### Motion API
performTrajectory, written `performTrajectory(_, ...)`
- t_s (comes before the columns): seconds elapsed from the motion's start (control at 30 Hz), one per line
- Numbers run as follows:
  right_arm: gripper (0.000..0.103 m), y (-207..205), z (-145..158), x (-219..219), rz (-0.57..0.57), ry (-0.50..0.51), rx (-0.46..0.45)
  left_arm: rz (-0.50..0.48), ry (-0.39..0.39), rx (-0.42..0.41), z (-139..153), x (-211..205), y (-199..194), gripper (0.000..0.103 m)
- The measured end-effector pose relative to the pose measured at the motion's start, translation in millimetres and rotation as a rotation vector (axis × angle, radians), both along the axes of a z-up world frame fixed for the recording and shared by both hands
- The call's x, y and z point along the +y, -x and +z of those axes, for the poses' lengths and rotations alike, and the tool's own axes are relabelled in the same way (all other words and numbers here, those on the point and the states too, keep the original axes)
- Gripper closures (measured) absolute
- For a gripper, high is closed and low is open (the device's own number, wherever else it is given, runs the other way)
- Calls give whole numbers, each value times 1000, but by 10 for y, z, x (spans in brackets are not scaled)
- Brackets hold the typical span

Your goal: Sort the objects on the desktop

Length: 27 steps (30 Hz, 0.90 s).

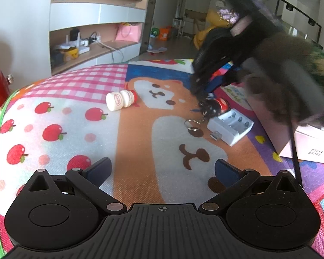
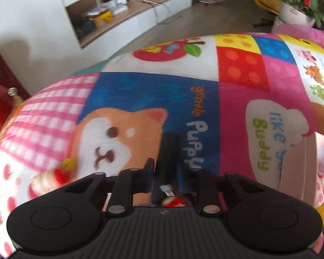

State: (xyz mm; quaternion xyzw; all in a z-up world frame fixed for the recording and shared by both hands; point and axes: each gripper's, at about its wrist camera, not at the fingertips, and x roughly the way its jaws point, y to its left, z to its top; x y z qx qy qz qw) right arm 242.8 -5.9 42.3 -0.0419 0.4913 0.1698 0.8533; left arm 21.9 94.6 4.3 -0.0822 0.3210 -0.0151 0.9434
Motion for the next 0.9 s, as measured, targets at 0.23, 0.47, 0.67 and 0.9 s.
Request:
performTrajectory(0.23,85,859,668,-644,39,-206,-61,1,9,-1,2,26,-5,0)
performTrajectory(0.47,85,1739,542,-1439,-9,-370,39,1,-19,9,-2,-22,-24,0)
performTrajectory(0.67,50,2312,237,-1793,-154,-139,-183,2,-62,24,4,-82,-47,0)
performTrajectory(0.9,27,2688,26,-1821,-181,-68,-295,99,-75,-57,251,85,-453,0)
